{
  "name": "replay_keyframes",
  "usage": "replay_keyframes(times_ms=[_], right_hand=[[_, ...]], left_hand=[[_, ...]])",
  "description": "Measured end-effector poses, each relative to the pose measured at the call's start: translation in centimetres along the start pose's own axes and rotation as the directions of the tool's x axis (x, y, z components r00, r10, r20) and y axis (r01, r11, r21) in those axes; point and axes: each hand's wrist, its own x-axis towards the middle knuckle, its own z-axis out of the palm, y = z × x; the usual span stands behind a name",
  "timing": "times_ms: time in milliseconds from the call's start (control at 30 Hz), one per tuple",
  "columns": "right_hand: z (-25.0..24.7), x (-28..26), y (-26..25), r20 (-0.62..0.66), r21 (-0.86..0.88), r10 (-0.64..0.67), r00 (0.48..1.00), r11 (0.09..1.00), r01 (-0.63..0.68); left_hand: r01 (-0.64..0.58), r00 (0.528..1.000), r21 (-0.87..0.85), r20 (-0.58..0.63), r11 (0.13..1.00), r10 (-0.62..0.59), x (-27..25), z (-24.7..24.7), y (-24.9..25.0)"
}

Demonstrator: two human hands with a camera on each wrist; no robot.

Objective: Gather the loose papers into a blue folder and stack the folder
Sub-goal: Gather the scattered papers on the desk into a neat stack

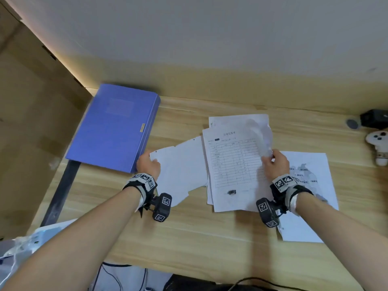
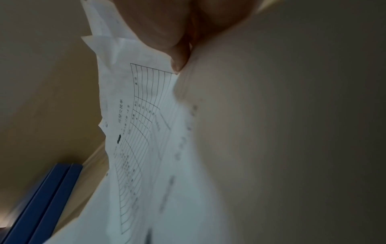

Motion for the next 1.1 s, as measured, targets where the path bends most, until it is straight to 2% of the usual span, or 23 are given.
replay_keyframes(times_ms=[100, 167, 333, 400, 500, 600, 700, 733, 800, 867, 967, 1033, 1100], right_hand=[[0.2, -0.4, 0.2, 0.015, 0.049, 0.029, 0.999, 0.998, -0.029], [0.4, -0.7, 0.3, 0.018, 0.079, 0.025, 1.0, 0.997, -0.026], [-1.2, -0.5, 0.0, -0.11, 0.156, 0.06, 0.992, 0.987, -0.043], [-2.2, -0.2, -0.3, -0.087, 0.144, 0.06, 0.994, 0.989, -0.047], [-2.2, -0.8, -1.1, -0.038, 0.105, 0.055, 0.998, 0.993, -0.051], [-0.1, -2.7, -1.6, 0.01, 0.111, 0.055, 0.998, 0.992, -0.056], [2.8, -4.1, -1.3, 0.103, 0.107, 0.107, 0.989, 0.987, -0.118], [3.8, -4.4, -1.1, 0.141, 0.09, 0.124, 0.982, 0.986, -0.138], [5.4, -4.6, -0.6, 0.206, 0.058, 0.14, 0.968, 0.986, -0.155], [6.4, -4.9, -0.5, 0.245, 0.017, 0.128, 0.961, 0.991, -0.136], [7.3, -5.1, -0.8, 0.267, -0.03, 0.107, 0.958, 0.994, -0.103], [7.2, -5.3, -1.2, 0.274, -0.011, 0.117, 0.955, 0.993, -0.118], [6.3, -5.3, -1.4, 0.268, 0.052, 0.138, 0.953, 0.986, -0.157]], left_hand=[[-0.026, 0.995, 0.116, 0.103, 0.993, 0.014, -1.4, -0.3, -0.7], [-0.043, 0.992, 0.148, 0.122, 0.988, 0.025, -2.2, -0.6, -1.2], [0.068, 0.998, 0.059, -0.022, 0.996, -0.067, -2.6, -1.4, -1.3], [0.075, 0.997, 0.041, -0.025, 0.996, -0.074, -2.8, -1.4, -0.8], [0.047, 0.994, 0.121, 0.093, 0.992, -0.058, -3.8, -0.8, 0.1], [0.086, 0.939, 0.168, 0.316, 0.982, -0.137, -5.5, 0.2, 0.4], [0.167, 0.829, 0.147, 0.514, 0.975, -0.219, -7.5, 1.4, 0.6], [0.218, 0.803, 0.12, 0.543, 0.968, -0.248, -8.0, 1.6, 0.7], [0.337, 0.782, 0.022, 0.55, 0.941, -0.293, -8.9, 1.8, 0.8], [0.414, 0.763, -0.109, 0.583, 0.904, -0.279, -9.1, 1.9, 0.8], [0.326, 0.742, -0.157, 0.653, 0.932, -0.15, -8.9, 2.8, 0.3], [0.22, 0.775, -0.144, 0.627, 0.965, -0.083, -9.0, 3.5, 0.4], [0.173, 0.814, -0.191, 0.579, 0.966, -0.032, -9.5, 4.1, 1.0]])
